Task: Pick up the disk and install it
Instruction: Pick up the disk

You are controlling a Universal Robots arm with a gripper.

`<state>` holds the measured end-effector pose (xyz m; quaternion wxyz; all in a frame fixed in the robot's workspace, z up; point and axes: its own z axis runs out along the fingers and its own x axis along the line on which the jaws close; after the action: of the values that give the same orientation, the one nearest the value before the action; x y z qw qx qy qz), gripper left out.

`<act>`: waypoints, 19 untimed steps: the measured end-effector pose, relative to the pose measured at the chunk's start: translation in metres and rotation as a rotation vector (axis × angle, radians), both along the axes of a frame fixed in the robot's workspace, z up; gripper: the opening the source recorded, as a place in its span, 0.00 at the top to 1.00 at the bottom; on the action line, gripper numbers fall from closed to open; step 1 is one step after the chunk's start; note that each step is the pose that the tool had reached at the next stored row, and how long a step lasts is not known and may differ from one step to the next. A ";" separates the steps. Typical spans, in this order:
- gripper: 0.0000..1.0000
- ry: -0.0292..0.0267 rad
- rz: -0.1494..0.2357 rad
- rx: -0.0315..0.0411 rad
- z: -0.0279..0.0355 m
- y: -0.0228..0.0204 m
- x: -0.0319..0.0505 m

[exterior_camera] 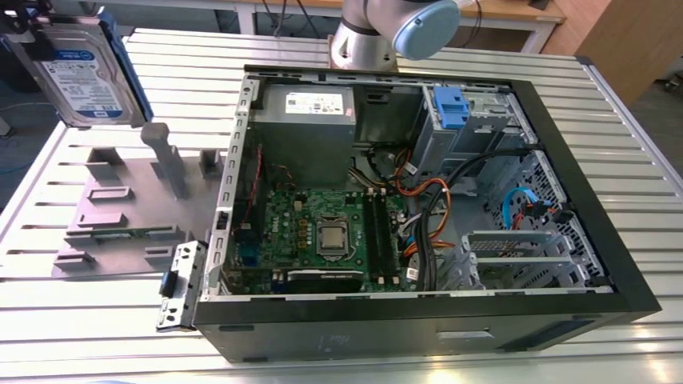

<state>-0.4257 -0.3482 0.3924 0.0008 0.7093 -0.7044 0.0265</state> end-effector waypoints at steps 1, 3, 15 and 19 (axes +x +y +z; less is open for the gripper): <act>0.64 0.0000 0.000 0.0000 0.0004 0.0000 0.0000; 0.64 0.0000 0.000 0.0000 0.0013 0.0000 0.0000; 0.64 -0.0001 0.000 0.0000 0.0081 0.0000 0.0000; 0.64 0.0000 0.000 0.0000 0.0102 0.0000 0.0000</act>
<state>-0.4257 -0.3482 0.4026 0.0009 0.7093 -0.7044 0.0265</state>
